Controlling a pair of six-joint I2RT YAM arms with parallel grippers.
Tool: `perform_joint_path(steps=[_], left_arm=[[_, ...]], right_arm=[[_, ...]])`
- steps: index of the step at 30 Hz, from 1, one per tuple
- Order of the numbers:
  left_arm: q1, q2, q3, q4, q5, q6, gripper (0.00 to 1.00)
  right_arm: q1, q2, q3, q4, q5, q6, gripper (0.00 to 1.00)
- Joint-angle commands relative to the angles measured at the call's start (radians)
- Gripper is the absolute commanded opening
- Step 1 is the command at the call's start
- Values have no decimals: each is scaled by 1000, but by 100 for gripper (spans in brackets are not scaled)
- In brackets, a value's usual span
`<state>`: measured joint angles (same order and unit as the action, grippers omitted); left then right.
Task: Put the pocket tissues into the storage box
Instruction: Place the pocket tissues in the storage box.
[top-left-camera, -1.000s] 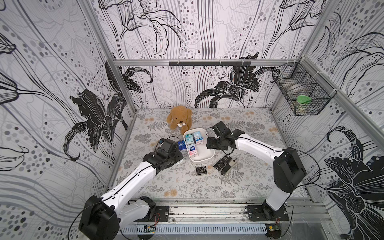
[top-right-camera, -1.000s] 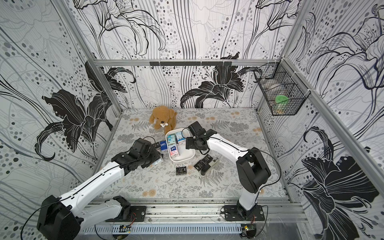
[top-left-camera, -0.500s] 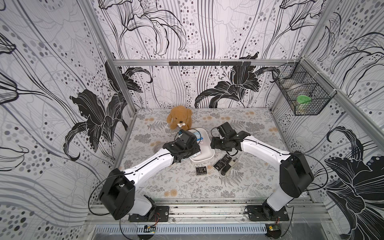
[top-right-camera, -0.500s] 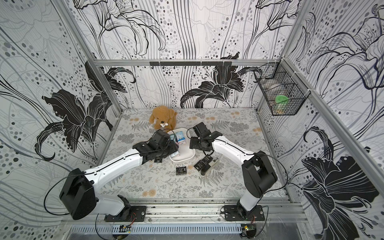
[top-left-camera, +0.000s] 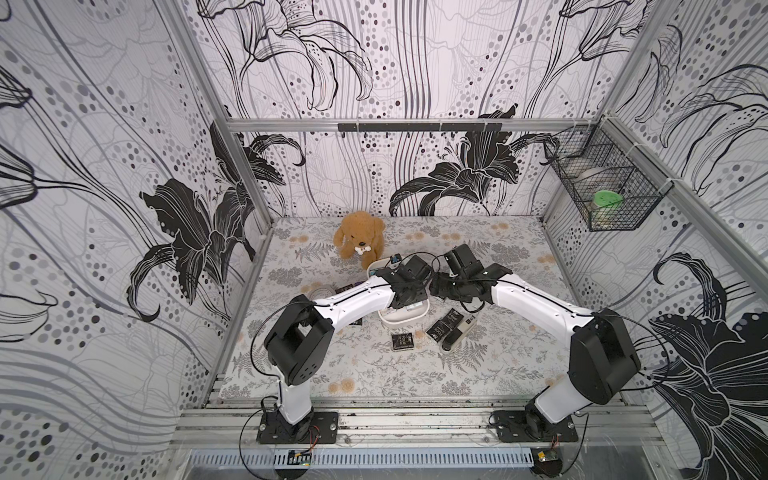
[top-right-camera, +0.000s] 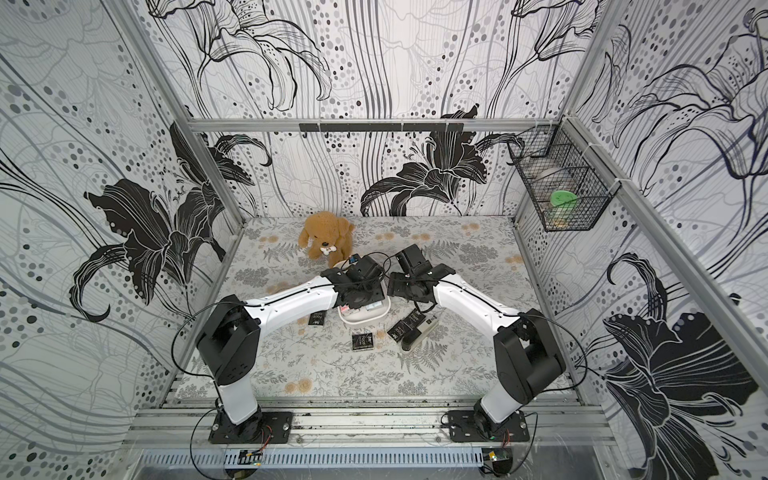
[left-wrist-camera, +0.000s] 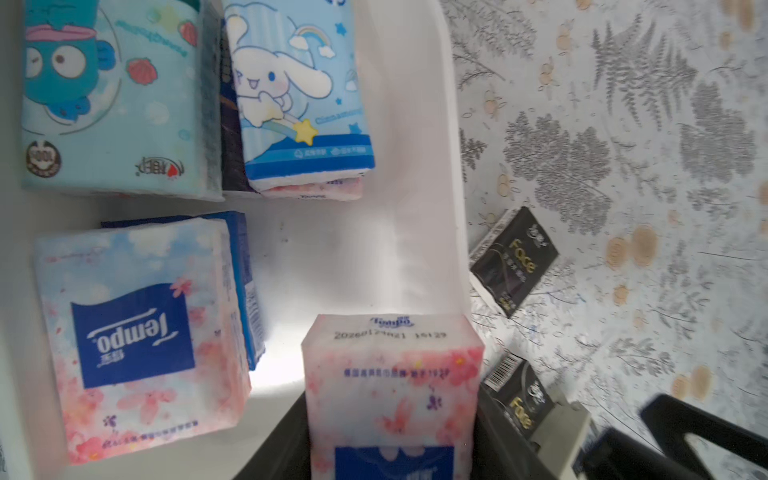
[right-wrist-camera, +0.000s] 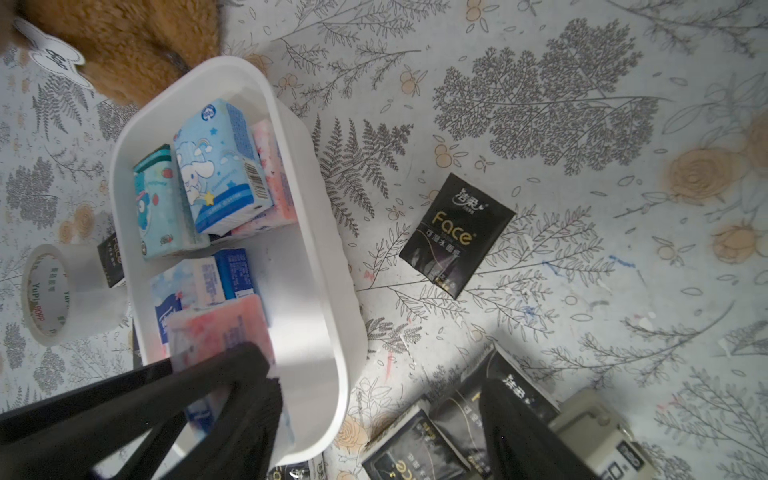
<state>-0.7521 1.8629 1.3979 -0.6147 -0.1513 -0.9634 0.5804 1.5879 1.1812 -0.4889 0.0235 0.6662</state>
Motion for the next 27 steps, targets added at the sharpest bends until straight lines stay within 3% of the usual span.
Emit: perform_joint_path(steps=[1,11,17,27], left_arm=[[0,43,53,-49,-77,13,55],[0,133,117,-112,-138,9,58],[-1,133,143,-120,-156,0,66],[2,-56,97,-71,-213,19,69]], right_arm=[[-6,-32,-21,-9,19,-2,81],[-22,-50,-42,-11,23,-10,81],[-26,-31,-13,-21,-12,-45,80],[-23,65,45,31,-161,-98,71]])
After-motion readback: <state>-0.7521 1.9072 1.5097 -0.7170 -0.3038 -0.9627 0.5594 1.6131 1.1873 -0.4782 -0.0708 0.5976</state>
